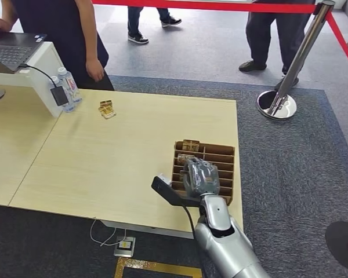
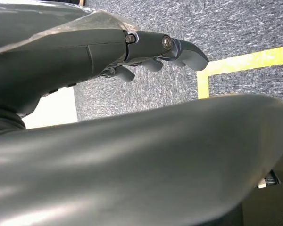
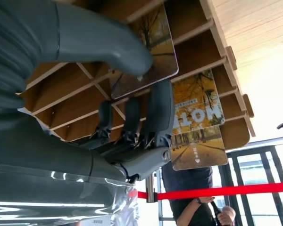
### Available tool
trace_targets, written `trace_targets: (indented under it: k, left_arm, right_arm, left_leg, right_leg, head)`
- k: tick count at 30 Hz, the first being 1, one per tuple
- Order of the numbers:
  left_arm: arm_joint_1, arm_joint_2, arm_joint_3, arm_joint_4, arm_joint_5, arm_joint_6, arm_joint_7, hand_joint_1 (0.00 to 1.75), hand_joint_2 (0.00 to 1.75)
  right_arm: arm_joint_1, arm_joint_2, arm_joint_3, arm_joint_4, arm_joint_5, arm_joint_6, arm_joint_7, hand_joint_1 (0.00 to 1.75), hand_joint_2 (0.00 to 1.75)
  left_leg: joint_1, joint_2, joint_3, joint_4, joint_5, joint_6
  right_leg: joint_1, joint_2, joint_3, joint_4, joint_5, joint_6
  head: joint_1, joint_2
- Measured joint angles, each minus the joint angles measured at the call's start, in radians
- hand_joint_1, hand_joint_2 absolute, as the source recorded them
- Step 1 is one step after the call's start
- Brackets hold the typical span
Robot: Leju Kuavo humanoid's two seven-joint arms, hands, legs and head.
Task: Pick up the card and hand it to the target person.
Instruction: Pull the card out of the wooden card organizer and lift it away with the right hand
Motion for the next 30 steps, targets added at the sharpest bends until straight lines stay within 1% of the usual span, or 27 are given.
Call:
trace_targets:
  k: [1, 25, 30]
  left_arm:
    - [0.0, 0.0, 0.0, 0.0, 0.0, 0.0, 0.0, 0.0, 0.0]
    - [0.0, 0.001, 0.0, 0.0, 0.0, -0.005, 0.002, 0.0, 0.0]
    - [0.0, 0.001, 0.0, 0.0, 0.0, -0.009, 0.002, 0.0, 0.0]
  right_arm:
    - [0.0, 0.0, 0.0, 0.0, 0.0, -0.001, 0.0, 1.75, 1.75]
    - [-0.001, -0.001, 0.0, -0.004, 0.008, -0.016, -0.014, 1.75, 1.75]
    - [0.012, -0.009, 0.0, -0.049, 0.009, -0.002, -0.015, 1.75, 1.75]
  left_leg:
    - [0.0, 0.0, 0.0, 0.0, 0.0, 0.0]
    - [0.0, 0.0, 0.0, 0.0, 0.0, 0.0]
    - [0.0, 0.0, 0.0, 0.0, 0.0, 0.0]
  right_leg:
    - [0.0, 0.0, 0.0, 0.0, 0.0, 0.0]
    - [0.0, 0.0, 0.0, 0.0, 0.0, 0.0]
    - [0.0, 0.0, 0.0, 0.0, 0.0, 0.0]
  head:
    - [0.0, 0.0]
    - [0.0, 0.0]
    - [0.0, 0.0]
